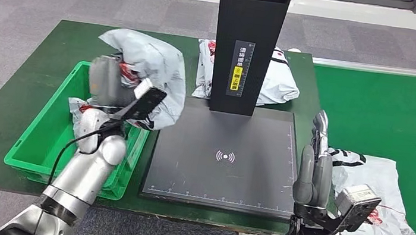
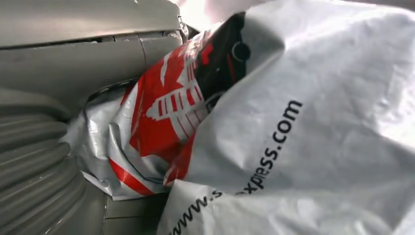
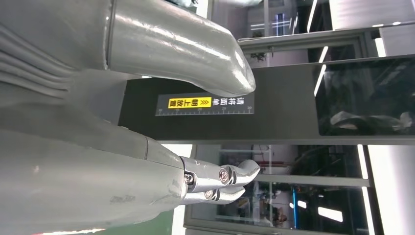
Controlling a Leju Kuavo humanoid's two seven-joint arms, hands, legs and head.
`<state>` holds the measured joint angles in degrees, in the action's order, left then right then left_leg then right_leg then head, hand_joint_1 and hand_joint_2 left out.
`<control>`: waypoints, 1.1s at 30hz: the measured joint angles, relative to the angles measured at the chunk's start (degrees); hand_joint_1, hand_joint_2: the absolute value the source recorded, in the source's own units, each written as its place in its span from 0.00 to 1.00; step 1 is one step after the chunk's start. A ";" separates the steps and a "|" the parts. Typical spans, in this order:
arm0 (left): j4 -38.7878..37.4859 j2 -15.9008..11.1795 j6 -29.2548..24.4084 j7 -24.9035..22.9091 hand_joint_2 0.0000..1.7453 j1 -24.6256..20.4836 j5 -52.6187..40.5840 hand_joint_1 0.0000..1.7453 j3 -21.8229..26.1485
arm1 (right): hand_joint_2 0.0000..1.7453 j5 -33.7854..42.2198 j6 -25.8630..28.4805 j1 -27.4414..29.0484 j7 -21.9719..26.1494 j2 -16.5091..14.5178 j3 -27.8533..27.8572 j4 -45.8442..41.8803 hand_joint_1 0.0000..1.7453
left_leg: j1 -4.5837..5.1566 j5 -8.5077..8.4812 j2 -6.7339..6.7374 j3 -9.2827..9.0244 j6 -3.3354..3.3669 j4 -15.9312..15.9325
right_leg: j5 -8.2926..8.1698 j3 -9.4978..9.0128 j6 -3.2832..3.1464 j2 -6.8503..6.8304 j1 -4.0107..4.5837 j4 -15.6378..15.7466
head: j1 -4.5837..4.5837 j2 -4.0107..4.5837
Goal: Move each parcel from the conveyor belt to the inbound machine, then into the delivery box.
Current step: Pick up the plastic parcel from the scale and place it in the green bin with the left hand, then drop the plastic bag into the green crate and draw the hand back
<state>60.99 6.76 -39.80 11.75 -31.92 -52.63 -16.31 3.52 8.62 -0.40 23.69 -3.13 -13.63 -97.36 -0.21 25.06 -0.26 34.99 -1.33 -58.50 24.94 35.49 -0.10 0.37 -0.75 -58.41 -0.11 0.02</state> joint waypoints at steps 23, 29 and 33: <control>22.98 1.24 -0.10 -4.77 1.00 5.09 -27.88 1.00 23.90 | 1.00 0.58 0.77 2.56 -0.43 0.00 0.90 0.01 0.00 | 0.00 0.02 -0.02 0.03 0.00 0.00 | 0.04 0.02 -0.03 -0.08 0.02 0.00 | 0.02 -0.01; 15.12 -1.18 4.51 -19.66 1.00 2.17 -34.47 1.00 21.19 | 1.00 0.11 0.62 4.07 -0.78 -0.03 1.34 0.01 0.00 | 0.00 0.01 -0.02 0.01 0.00 -0.01 | 0.01 0.03 -0.02 -0.07 0.00 0.01 | 0.02 -0.01; 9.51 -2.98 4.70 -23.77 1.00 0.78 -34.50 1.00 18.15 | 1.00 -0.42 0.49 4.95 -0.80 -0.06 1.60 0.01 0.00 | 0.00 0.01 0.00 0.01 0.00 -0.01 | -0.01 0.03 -0.02 -0.01 0.00 0.00 | 0.00 -0.01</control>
<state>70.50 3.78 -35.10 -12.02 -31.14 -87.13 1.84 3.10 9.11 4.55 22.89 -3.19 -12.03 -97.35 -0.21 25.07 -0.26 35.00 -1.33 -58.51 24.93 35.53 -0.12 0.36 -0.75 -58.40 -0.11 0.01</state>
